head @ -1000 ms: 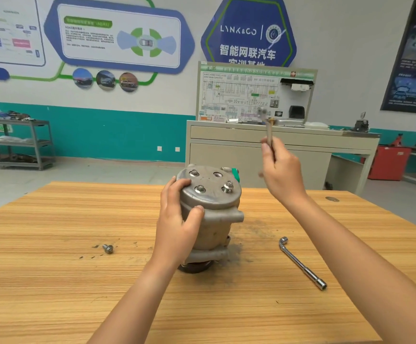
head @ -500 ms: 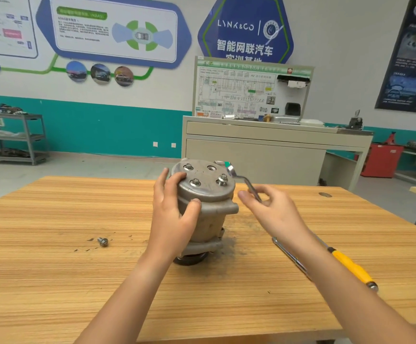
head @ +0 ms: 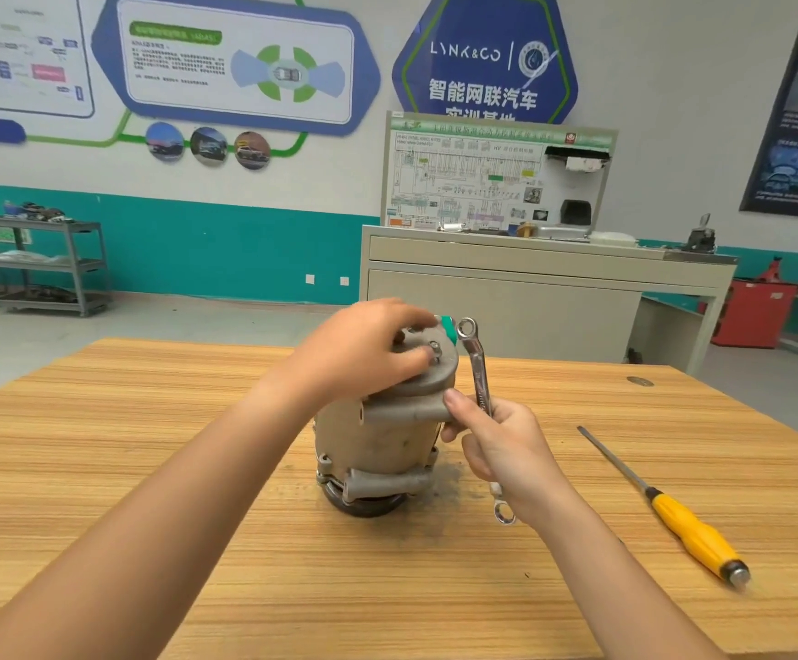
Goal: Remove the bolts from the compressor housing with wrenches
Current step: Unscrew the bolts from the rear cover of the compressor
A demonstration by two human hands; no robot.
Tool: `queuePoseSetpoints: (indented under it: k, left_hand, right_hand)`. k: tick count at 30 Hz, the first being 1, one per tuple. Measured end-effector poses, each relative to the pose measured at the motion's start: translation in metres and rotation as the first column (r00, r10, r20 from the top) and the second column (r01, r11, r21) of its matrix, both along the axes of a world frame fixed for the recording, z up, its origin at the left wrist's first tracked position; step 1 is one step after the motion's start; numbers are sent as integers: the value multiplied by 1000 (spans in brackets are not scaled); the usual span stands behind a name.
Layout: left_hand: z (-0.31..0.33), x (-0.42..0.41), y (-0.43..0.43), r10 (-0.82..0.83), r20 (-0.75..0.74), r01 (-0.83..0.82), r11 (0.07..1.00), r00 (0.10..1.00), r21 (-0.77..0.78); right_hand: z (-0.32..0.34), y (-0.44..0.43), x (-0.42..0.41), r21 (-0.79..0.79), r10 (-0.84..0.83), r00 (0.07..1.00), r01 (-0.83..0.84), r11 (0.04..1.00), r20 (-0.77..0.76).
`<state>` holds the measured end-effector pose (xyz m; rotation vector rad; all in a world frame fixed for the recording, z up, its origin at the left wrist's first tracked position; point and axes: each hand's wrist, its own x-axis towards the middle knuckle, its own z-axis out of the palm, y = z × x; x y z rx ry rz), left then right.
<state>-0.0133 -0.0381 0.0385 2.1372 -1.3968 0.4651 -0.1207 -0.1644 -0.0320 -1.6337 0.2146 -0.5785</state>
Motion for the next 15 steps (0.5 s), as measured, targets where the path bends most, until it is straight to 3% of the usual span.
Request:
queuePoseSetpoints:
  k: [3, 6, 10, 15]
  left_hand:
    - [10, 5, -13, 46, 108, -66, 980, 993, 190]
    - [16, 10, -17, 37, 95, -54, 982, 995, 183]
    - [21, 13, -16, -83, -127, 76, 995, 988, -59]
    - [16, 26, 14, -128, -309, 0, 924, 942, -383]
  right_hand:
    - [2, -1, -2, 0, 6, 1000, -6, 1000, -10]
    - [1, -4, -2, 0, -2, 1000, 2, 1000, -25]
    - [-1, -8, 0, 21, -19, 1000, 20, 1000, -9]
    - [-6, -15, 5, 83, -65, 997, 61, 995, 42]
